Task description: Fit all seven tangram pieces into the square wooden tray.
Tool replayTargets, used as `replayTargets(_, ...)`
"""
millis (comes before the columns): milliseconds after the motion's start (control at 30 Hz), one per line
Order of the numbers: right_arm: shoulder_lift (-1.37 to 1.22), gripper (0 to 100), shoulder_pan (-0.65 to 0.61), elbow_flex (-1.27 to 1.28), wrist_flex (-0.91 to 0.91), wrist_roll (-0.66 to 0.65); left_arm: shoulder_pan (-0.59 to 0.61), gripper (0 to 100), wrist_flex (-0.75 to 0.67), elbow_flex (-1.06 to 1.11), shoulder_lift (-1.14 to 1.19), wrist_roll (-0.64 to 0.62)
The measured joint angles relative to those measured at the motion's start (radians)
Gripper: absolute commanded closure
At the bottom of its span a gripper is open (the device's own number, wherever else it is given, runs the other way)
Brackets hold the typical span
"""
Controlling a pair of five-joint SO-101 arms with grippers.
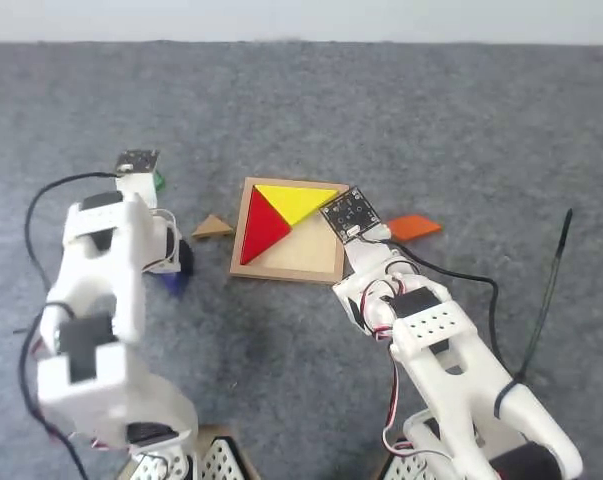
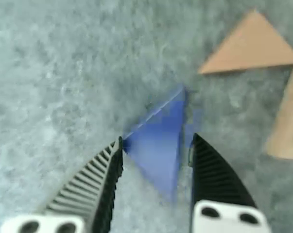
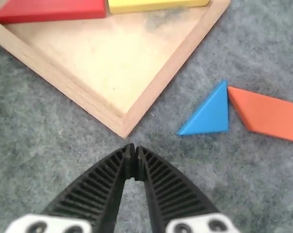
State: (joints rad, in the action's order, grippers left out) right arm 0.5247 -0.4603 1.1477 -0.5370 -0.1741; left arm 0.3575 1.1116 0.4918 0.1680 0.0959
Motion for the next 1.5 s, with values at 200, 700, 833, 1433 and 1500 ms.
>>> replayTargets(200, 0.000, 98.9, 0.000, 0.000, 0.000, 0.000, 0.005, 78, 0.081, -0.143, 0.144, 0.000)
replayTargets(700, 0.000, 98.9, 0.002, 0.000, 0.000, 0.000, 0.002, 85, 0.081, -0.144, 0.141, -0.003)
replayTargets(833, 0.000, 98.9, 0.002, 0.000, 0.000, 0.000, 0.000, 85, 0.081, -0.144, 0.141, -0.003)
replayTargets(1433, 0.000, 98.9, 0.000, 0.000, 0.000, 0.000, 0.000, 85, 0.081, -0.144, 0.141, -0.003)
replayTargets(1500, 0.000, 98.9, 0.000, 0.000, 0.000, 0.000, 0.000, 85, 0.081, -0.144, 0.137, -0.003)
